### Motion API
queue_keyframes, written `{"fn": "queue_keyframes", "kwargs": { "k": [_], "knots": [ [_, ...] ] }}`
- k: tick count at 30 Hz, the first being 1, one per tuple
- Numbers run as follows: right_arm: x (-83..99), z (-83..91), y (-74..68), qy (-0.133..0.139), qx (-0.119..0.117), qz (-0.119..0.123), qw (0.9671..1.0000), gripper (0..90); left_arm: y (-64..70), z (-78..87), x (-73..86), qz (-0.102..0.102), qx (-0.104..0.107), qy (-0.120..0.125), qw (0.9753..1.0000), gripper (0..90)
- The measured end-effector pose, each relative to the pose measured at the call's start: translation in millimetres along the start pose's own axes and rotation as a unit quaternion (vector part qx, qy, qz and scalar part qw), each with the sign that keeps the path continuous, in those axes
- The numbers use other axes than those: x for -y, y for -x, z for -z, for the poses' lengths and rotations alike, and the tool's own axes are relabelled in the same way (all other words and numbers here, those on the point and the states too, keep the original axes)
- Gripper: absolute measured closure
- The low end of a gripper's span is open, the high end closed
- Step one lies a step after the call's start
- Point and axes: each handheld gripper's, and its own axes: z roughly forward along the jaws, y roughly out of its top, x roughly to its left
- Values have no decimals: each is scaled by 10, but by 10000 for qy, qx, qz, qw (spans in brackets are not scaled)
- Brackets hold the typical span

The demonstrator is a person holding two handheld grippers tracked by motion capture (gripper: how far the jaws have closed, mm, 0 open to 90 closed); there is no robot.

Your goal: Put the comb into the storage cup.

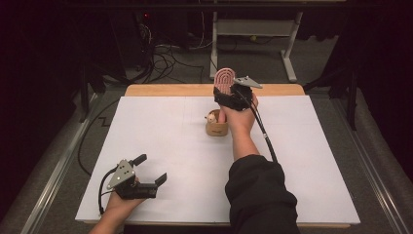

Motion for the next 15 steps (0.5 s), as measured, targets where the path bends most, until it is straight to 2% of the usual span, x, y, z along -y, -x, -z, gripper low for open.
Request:
{"fn": "queue_keyframes", "kwargs": {
  "k": [10, 15],
  "knots": [
    [4, 7, -11, -87, 23, 74, 9999, 83, -2, 0, 0, 1, -8, -1, 10000, 0],
    [-8, 32, -19, -110, 36, 121, 9999, 4, 0, -3, 0, 0, -10, -8, 10000, 0]
  ]
}}
